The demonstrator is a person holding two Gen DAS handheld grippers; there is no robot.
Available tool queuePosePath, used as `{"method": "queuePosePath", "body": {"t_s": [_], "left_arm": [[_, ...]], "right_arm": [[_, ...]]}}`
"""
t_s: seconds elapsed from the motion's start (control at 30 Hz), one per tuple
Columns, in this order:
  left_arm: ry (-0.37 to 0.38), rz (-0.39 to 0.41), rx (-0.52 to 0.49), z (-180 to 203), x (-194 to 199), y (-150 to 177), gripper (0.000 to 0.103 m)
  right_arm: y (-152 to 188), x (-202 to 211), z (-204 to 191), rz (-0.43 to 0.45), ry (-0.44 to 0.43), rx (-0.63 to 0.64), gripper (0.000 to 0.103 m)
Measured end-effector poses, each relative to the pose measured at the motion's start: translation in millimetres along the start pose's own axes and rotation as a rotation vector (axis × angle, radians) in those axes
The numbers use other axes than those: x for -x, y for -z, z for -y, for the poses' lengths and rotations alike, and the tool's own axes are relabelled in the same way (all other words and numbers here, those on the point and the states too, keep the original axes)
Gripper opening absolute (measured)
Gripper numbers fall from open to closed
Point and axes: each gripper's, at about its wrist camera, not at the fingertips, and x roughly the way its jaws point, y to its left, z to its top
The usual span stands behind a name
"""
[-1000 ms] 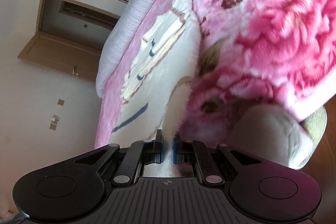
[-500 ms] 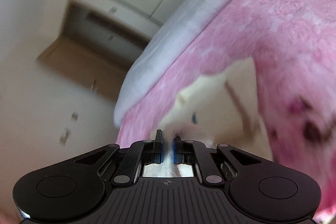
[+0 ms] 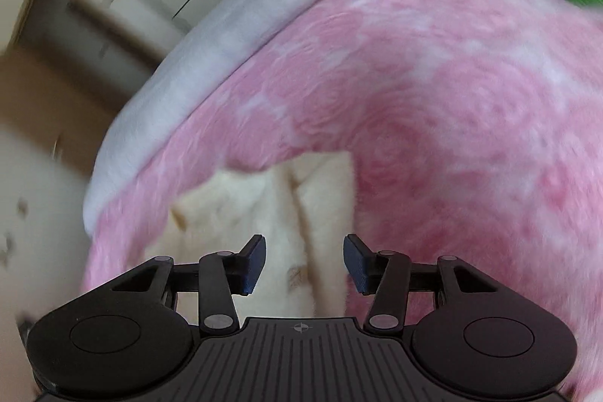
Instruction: Fold clothes
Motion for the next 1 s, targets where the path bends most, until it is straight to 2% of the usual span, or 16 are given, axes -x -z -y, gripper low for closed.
{"method": "queuePosePath", "body": {"t_s": [0.1,0.2,0.33,0.4,0.43,0.47,0.5,0.6,0.7,0.83,0.93,1.0], "left_arm": [[-0.021,-0.021,-0.049,10.3,-17.3,1.2,0.039],[-0.041,-0.04,-0.084,17.0,-28.4,2.0,0.039],[-0.079,-0.064,-0.137,25.1,-43.0,1.1,0.039],[-0.094,-0.076,-0.171,29.0,-49.8,1.1,0.036],[-0.1,-0.079,-0.199,32.0,-53.1,2.1,0.03],[-0.106,-0.082,-0.23,35.5,-56.4,3.4,0.011],[-0.1,-0.059,-0.256,37.6,-53.2,4.7,0.006],[-0.068,0.037,-0.323,42.3,-35.8,8.9,0.005],[-0.069,0.15,-0.331,36.1,-16.1,5.1,0.006],[-0.14,0.131,-0.323,28.9,-30.5,-0.4,0.006],[-0.197,0.12,-0.41,36.8,-42.7,-1.4,0.006],[-0.215,0.142,-0.45,40.6,-46.0,-6.9,0.007]], "right_arm": [[0.1,-8.8,-11.5,-0.01,-0.038,0.085,0.051],[-2.0,-17.1,-19.6,-0.006,-0.042,0.129,0.05],[-1.1,-29.5,-22.6,-0.045,-0.017,0.185,0.05],[2.7,-39.3,-23.0,-0.075,0.001,0.212,0.05],[5.4,-42.8,-24.2,-0.085,0.012,0.232,0.046],[9.3,-42.7,-28.7,-0.075,0.028,0.273,0.034],[13.2,-42.6,-33.1,-0.065,0.045,0.314,0.011],[24.9,-40.1,-47.1,-0.024,0.096,0.439,0.009],[33.8,-13.9,-65.8,0.132,0.15,0.588,0.008],[32.5,-25.3,-61.9,0.145,0.23,0.618,0.008],[33.1,-43.1,-61.9,0.13,0.269,0.663,0.008],[30.0,-48.9,-62.0,0.142,0.281,0.679,0.008]]}}
